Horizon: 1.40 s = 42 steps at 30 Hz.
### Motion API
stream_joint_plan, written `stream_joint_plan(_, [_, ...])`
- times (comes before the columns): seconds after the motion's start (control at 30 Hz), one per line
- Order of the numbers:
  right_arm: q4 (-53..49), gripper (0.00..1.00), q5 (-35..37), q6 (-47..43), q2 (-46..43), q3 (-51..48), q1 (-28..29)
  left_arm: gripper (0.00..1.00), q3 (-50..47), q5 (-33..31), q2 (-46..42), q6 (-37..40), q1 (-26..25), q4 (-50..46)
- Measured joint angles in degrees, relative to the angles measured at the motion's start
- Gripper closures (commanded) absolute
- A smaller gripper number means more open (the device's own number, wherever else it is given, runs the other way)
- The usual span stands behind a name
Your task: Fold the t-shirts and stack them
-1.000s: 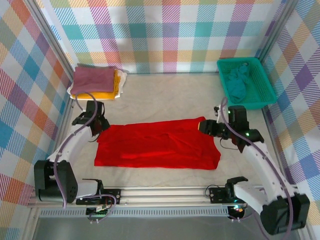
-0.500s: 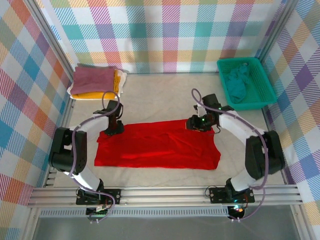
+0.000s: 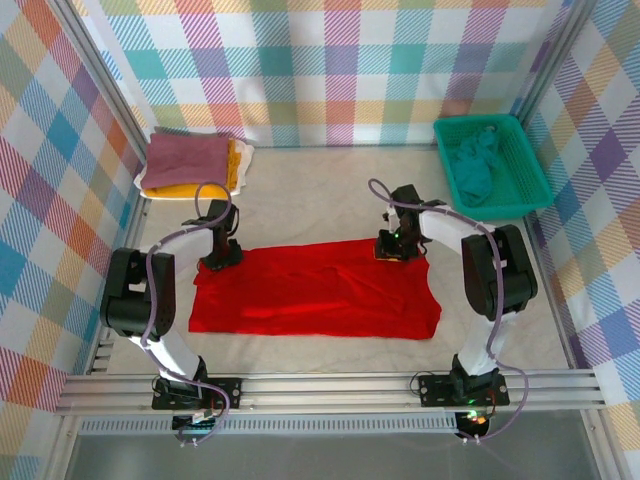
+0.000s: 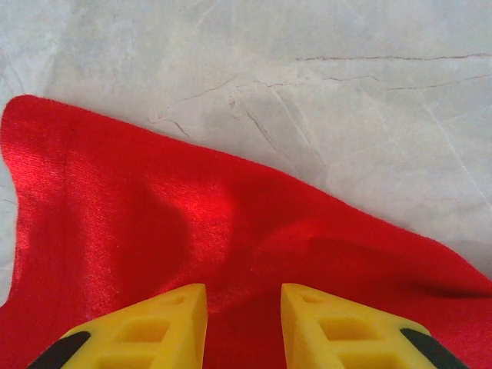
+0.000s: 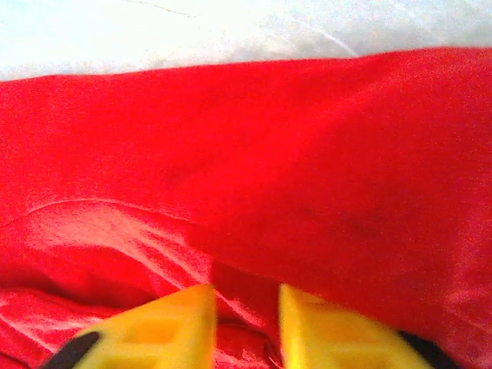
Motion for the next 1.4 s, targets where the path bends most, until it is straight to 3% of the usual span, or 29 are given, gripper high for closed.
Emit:
stream_joint_plan(0.33, [-1.0,1.00,-1.8,0.2,-4.4,-2.9,0.3,0.68,0.1,0.0,0.0,-0.3,0.0,-0.1])
stream_joint_plan(0.47, [-1.3,1.00,-1.8,0.4,-7.4,-3.0,0.3,0.68,0.2,0.0,0.0,-0.7,0.0,-0.1])
stream_joint_plan(0.5, [-1.3,1.00,-1.8,0.4,-7.9,-3.0,0.3,0.68,0.2,0.0,0.0,-0.9,0.0,-0.1])
stream_joint_plan(0.57, [-1.3,0.73,-1.5,0.6,-8.6,-3.4,0.3,0.68,0.2,0.0,0.0,-1.1,0.0,-0.1])
stream_joint_plan(0.93, [-1.3,0.71,-1.4,0.3,-1.6,-2.1,0.3,0.66,0.2,0.0,-1.5,-1.4,0.0,-0.2])
stream_joint_plan(0.97, [-1.3,0.73,-1.6,0.3,-1.4,-2.1,0.3,0.66,0.2,0.0,-2.2,-1.4,0.0,-0.2])
stream_joint_plan(1.03, [-1.3,0.90,-2.2,0.0,-1.3,-2.1,0.3,0.66,0.2,0.0,-3.5,-1.5,0.0,-0.2])
stream_joint_plan(1.17, [-1.3,0.99,-2.7,-0.5,-1.3,-2.1,0.3,0.66,0.2,0.0,-4.7,-1.5,0.0,-0.2])
stream_joint_plan(1.4, [-2.4,1.00,-2.8,-0.5,-4.8,-2.1,0.3,0.66,-0.4,-0.6,-4.7,-1.5,0.0,-0.3])
